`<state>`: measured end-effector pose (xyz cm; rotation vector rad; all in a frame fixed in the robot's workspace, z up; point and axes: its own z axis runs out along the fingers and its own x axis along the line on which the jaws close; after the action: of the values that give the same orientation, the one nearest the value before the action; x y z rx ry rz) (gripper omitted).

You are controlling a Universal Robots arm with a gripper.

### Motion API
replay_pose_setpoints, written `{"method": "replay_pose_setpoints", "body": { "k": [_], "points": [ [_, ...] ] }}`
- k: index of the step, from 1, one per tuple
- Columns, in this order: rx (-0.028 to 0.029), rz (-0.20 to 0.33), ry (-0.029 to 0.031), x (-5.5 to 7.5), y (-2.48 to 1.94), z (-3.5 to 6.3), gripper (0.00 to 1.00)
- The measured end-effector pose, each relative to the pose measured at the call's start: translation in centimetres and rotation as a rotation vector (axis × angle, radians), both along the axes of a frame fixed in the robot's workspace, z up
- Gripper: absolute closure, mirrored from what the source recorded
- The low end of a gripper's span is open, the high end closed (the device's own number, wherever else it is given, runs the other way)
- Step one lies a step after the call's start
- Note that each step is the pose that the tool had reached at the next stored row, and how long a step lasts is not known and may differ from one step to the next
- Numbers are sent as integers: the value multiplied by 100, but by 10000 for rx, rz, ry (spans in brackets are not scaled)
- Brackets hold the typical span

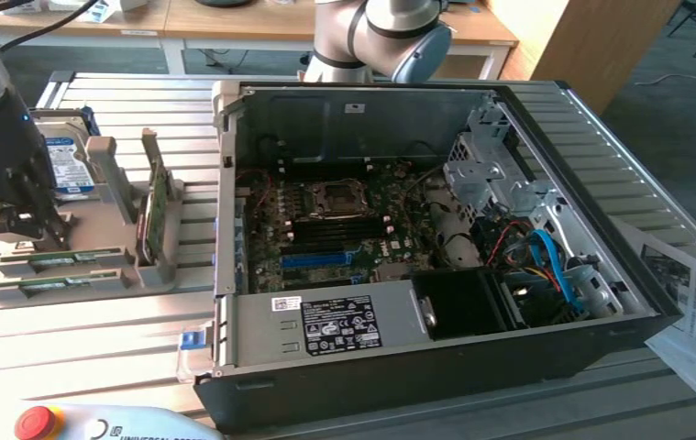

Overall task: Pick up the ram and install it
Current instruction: 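Pick up the ram and move it above insertion slot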

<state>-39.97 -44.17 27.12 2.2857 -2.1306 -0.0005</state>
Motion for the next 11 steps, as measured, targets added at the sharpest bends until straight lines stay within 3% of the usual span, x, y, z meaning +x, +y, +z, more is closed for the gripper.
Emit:
{"method": "replay_pose_setpoints", "body": {
  "k": [11],
  "points": [
    [-1,0,1,-12,0,-99,70]
  ]
}}
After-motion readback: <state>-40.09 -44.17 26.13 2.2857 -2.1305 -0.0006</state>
